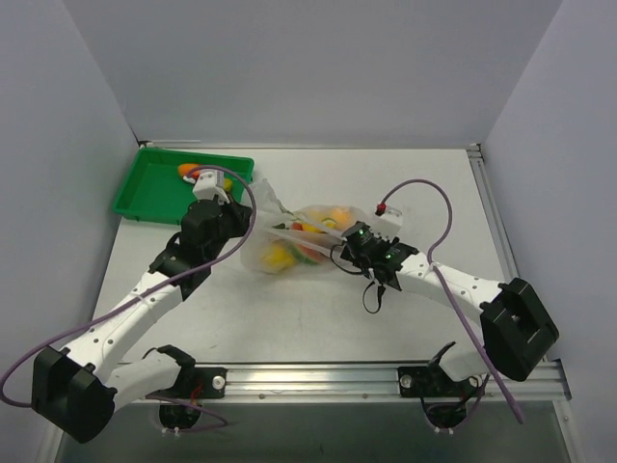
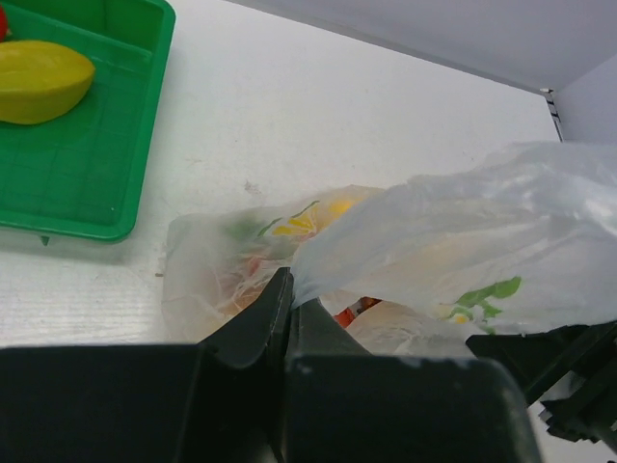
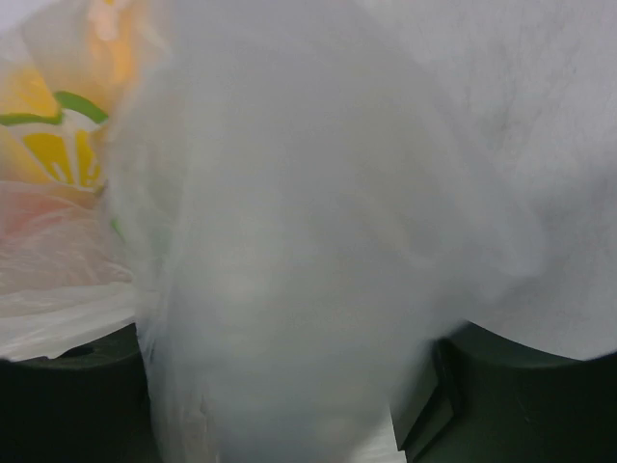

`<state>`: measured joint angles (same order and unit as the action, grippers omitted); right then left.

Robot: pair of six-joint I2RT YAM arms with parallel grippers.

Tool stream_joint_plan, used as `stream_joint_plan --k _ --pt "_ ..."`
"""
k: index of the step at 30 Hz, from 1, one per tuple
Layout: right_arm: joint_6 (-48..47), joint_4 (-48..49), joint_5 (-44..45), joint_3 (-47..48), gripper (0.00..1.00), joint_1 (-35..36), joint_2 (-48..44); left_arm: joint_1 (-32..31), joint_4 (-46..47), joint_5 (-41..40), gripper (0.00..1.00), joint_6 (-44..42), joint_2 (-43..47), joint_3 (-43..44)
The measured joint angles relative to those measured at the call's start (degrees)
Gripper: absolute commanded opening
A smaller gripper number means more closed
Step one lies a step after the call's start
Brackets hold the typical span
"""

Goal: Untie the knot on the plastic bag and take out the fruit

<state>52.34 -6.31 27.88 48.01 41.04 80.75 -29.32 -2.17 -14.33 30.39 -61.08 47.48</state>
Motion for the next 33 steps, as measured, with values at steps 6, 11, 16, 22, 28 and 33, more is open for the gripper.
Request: stream_joint_plan --k 6,11,16,22,28,33 --pt "4.6 4.4 -5.1 -11.1 0.55 0.0 -4.3 0.7 -2.0 2.2 0.0 4.1 -1.7 -0.9" --pt "5.1 5.3 -7.4 -15.7 0.56 0.0 -9.6 0.7 -2.8 3.6 0.08 5.9 -3.1 -1.4" --pt "-3.0 3.7 -11.9 -16.6 0.66 0.5 -15.2 0.9 -2.8 1.9 0.44 4.2 -3.3 -1.3" --pt "-17.8 -7.3 -15.8 -8.1 0.83 2.5 -23.2 -4.6 -4.3 -2.5 0.76 -4.2 0.6 0.6" --pt "-30.8 -17.2 -20.1 7.0 0.89 2.7 -25.6 -8.9 -7.5 -1.2 0.81 -8.3 9.4 1.7" --pt "-38.5 -26.0 -21.2 17.3 0.93 3.3 -24.3 -13.8 -11.1 3.7 0.82 -11.9 12.2 4.0"
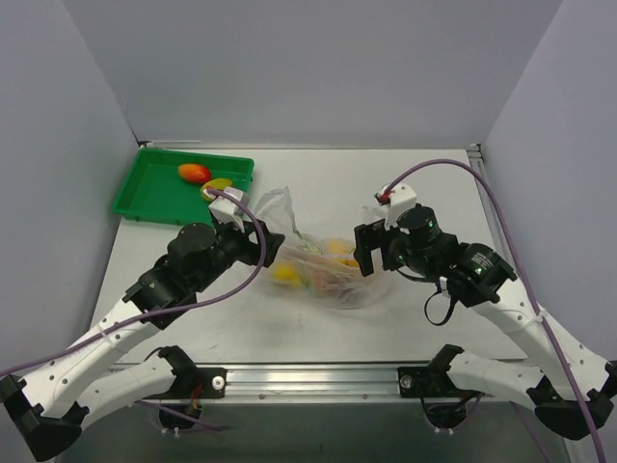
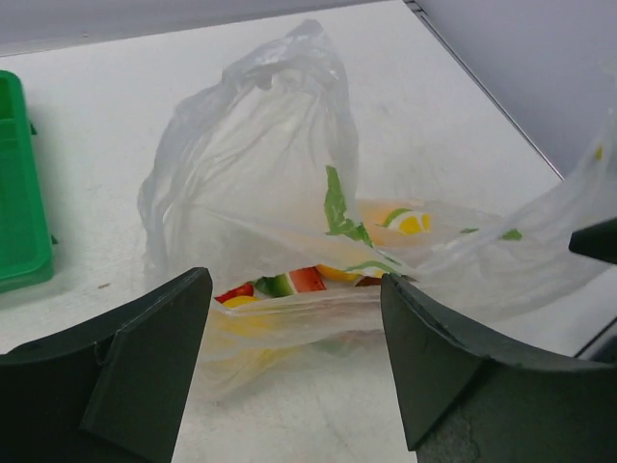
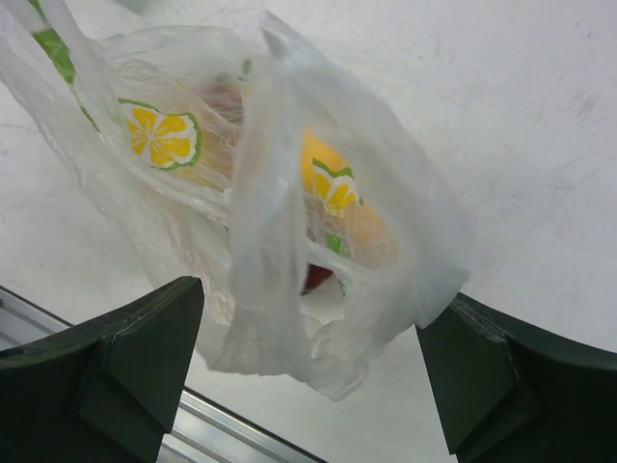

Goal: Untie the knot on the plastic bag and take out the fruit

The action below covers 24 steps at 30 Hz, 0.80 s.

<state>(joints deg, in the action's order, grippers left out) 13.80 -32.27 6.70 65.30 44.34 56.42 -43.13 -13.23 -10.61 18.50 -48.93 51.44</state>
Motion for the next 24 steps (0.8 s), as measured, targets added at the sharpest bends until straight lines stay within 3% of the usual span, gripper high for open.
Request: stream_joint_plan --k 4,9,16,24 --pt "-2.6 -3.1 0.1 4.5 0.93 0.0 0.3 -4.1 -2.4 0.4 0.82 -0.3 -0.2 0.6" --pt "-3.0 -5.4 -0.1 3.6 0.93 0.2 0.1 -8.7 -3.5 0.3 0.82 0.5 -1.7 0.6" --pt "-3.0 -6.8 -0.1 3.0 0.93 0.7 -0.2 -19.7 -2.8 -2.4 0.82 -5.6 -9.7 2.8" --pt "-2.3 -6.5 -0.4 -2.8 0.93 2.4 -1.0 -21.7 4.9 -5.2 0.83 -10.0 -16.2 -0.3"
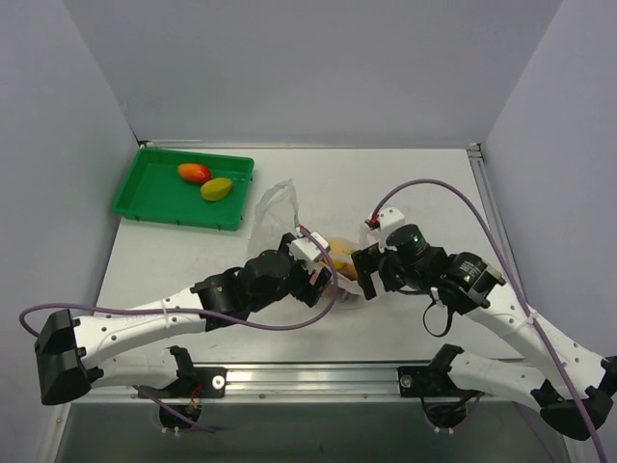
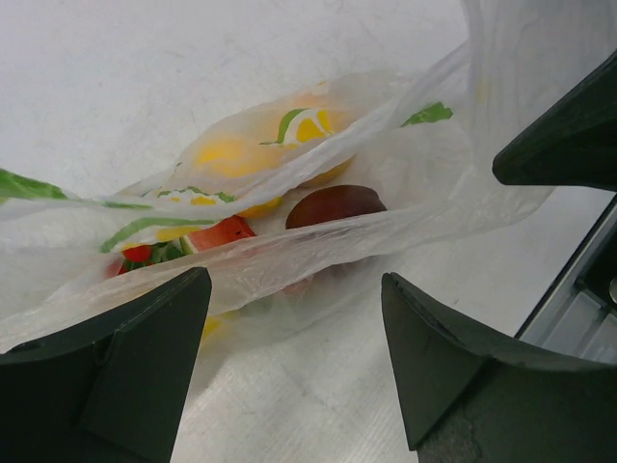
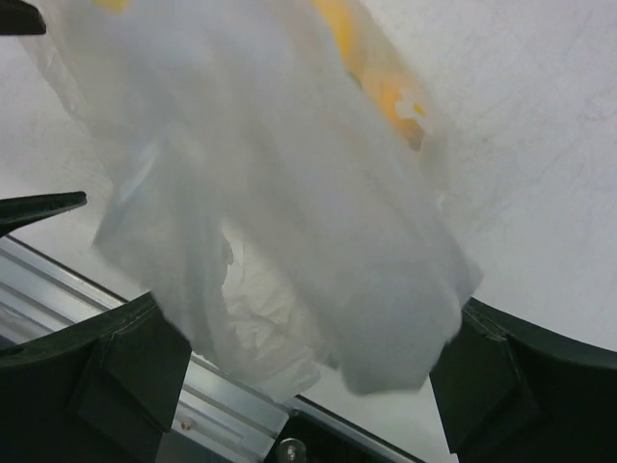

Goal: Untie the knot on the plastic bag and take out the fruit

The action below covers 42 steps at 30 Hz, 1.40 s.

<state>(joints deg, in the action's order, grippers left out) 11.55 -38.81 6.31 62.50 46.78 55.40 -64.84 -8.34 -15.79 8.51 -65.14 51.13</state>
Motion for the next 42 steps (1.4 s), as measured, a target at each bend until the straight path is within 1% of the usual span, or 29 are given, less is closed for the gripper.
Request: stream_joint_plan --k 3,7,12,15,19,22,26,29,32,33,35,36,38,39,40,41,42 --pt "0.6 0.0 -0.7 -3.6 0.93 1.0 -1.0 -0.8 5.0 0.6 0.82 -2.2 0.0 -4.1" --pt "1.7 0.0 -0.8 -5.9 0.93 1.3 -3.2 -1.2 8.4 3.3 0.82 -3.3 -0.4 -8.2" --pt "2.4 0.2 -1.0 -5.7 0.94 1.3 -6.8 -1.7 14.4 5.5 0.81 -1.2 -2.0 -15.7" --pt "2.8 0.1 -1.9 -4.4 0.95 1.3 -7.0 -2.1 16.0 5.9 0.81 0.7 -4.2 -18.9" --pt "2.7 -0.9 -2.8 -0.4 0.97 1.3 -6.9 -2.6 16.8 5.7 0.81 3.3 -5.8 -20.6" --pt "1.9 -2.5 -3.4 6.1 1.0 1.3 -6.4 -2.9 18.1 4.8 0.82 5.0 -4.2 -21.2" --pt "0.4 -2.8 -3.8 14.9 1.0 1.2 -4.3 -3.0 18.9 1.3 0.85 7.7 2.4 -22.8" --pt "-0.5 -2.6 -3.8 18.3 0.99 0.6 -1.7 -3.0 19.2 -1.9 0.85 9.6 8.0 -23.3" --pt "-1.1 -2.3 -4.0 18.2 0.88 0.1 2.3 -3.0 19.5 -5.2 0.85 11.5 12.0 -23.2" --pt "-1.2 -1.5 -4.3 17.2 0.81 0.0 3.5 -3.0 19.4 -6.5 0.83 12.3 12.9 -23.2" --pt "-1.0 0.2 -5.7 13.5 0.72 0.0 5.6 -2.9 19.3 -8.6 0.81 13.5 13.3 -22.8" --pt "-0.9 1.5 -6.6 10.7 0.61 0.1 6.3 -2.8 19.2 -9.6 0.78 13.9 13.2 -22.6" --pt "-0.2 2.6 -8.6 4.0 0.48 0.3 6.9 -2.4 18.8 -11.5 0.74 15.1 12.5 -22.0" --pt "0.3 3.2 -9.2 1.0 0.38 0.6 6.8 -2.0 18.8 -12.5 0.72 15.6 12.0 -21.7" --pt "1.2 4.2 -10.0 -3.0 0.33 0.9 6.3 -1.5 18.5 -13.4 0.69 16.3 11.3 -21.1" --pt "1.8 4.4 -10.4 -4.7 0.33 1.2 6.0 -0.8 18.2 -14.1 0.67 17.0 10.5 -20.5" --pt "3.0 5.9 -11.2 -8.6 0.32 1.7 5.3 0.8 17.9 -14.3 0.66 18.6 9.6 -19.7"
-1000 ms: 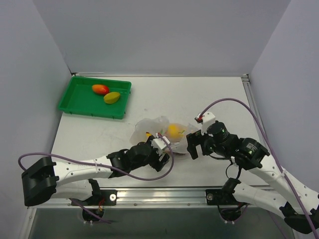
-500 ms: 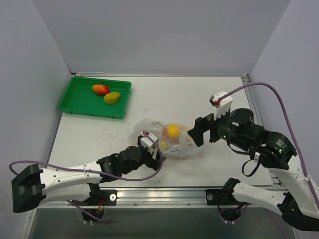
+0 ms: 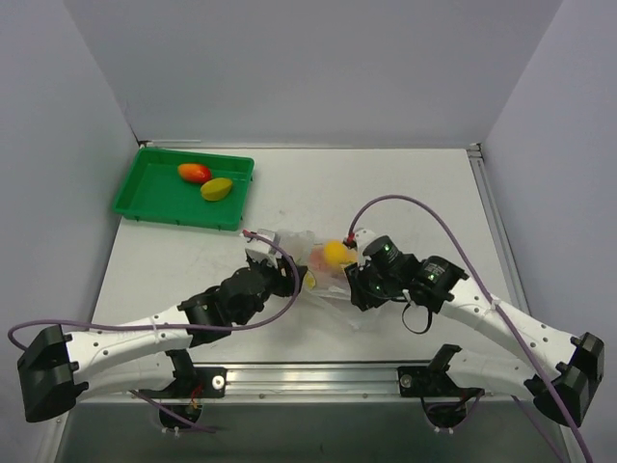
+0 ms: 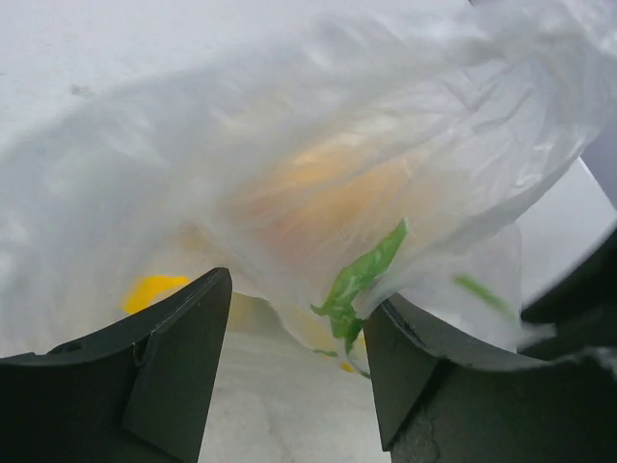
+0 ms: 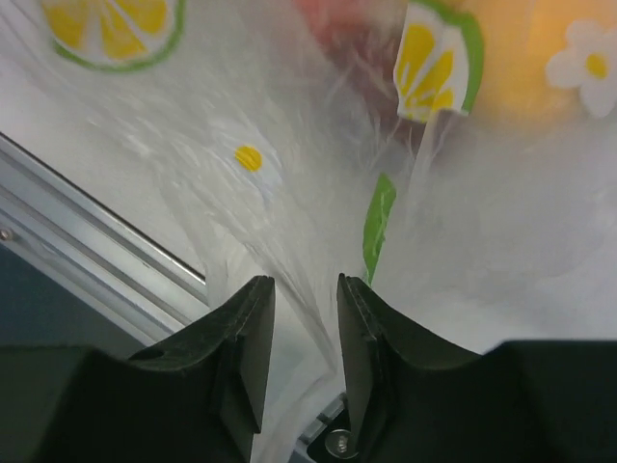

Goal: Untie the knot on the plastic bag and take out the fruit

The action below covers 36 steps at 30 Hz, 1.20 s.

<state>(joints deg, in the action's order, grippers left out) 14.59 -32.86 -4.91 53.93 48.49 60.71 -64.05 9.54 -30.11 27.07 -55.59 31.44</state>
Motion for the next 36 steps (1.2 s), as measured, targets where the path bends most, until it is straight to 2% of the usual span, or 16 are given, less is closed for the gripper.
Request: stream_joint_plan --k 5,10,11,13,14,16,17,18,20,23,29,36 --pt "5.5 5.7 -2.5 -13.6 0.32 3.4 -2.5 9.4 -0.3 -0.2 0.65 8.8 -3.6 3.3" --pt "10.9 11.4 -3.0 -20.3 0.4 8.8 -1.8 16.3 0.0 0.6 0.66 17.7 -6.9 4.7" --pt "11.5 11.9 -2.9 -20.7 0.41 9.5 -1.2 17.5 0.4 0.9 0.67 19.1 -7.4 4.8" --pt "12.5 12.4 -2.4 -20.8 0.46 10.5 -0.5 19.1 0.4 1.7 0.76 20.8 -8.4 5.8" --pt "12.7 12.5 -2.0 -20.7 0.53 10.6 -0.5 19.5 0.3 2.5 0.79 21.1 -9.1 6.9" --pt "12.7 12.0 -1.0 -19.6 0.6 10.6 -0.9 19.5 0.2 4.5 0.87 20.8 -9.6 9.0" --pt "12.5 11.0 -0.4 -18.4 0.68 10.6 -1.3 19.5 0.2 5.6 0.89 20.5 -9.6 9.9" --pt "12.2 9.8 0.2 -16.7 0.72 10.6 -1.9 19.5 0.2 6.8 0.93 20.2 -9.3 10.6" --pt "10.8 7.9 1.9 -12.2 0.8 10.6 -3.3 19.5 -0.2 8.3 0.95 19.2 -8.0 11.2" --pt "8.3 5.3 5.0 -4.1 0.86 10.5 -4.9 19.5 -3.0 9.7 0.96 17.9 -3.8 11.2" --pt "2.3 3.3 8.5 7.0 0.86 7.0 -4.6 19.4 -10.0 10.7 0.96 15.4 6.8 11.2" --pt "-3.2 3.1 6.5 13.3 0.86 4.0 5.8 18.5 -18.6 12.6 0.95 16.0 11.0 10.6"
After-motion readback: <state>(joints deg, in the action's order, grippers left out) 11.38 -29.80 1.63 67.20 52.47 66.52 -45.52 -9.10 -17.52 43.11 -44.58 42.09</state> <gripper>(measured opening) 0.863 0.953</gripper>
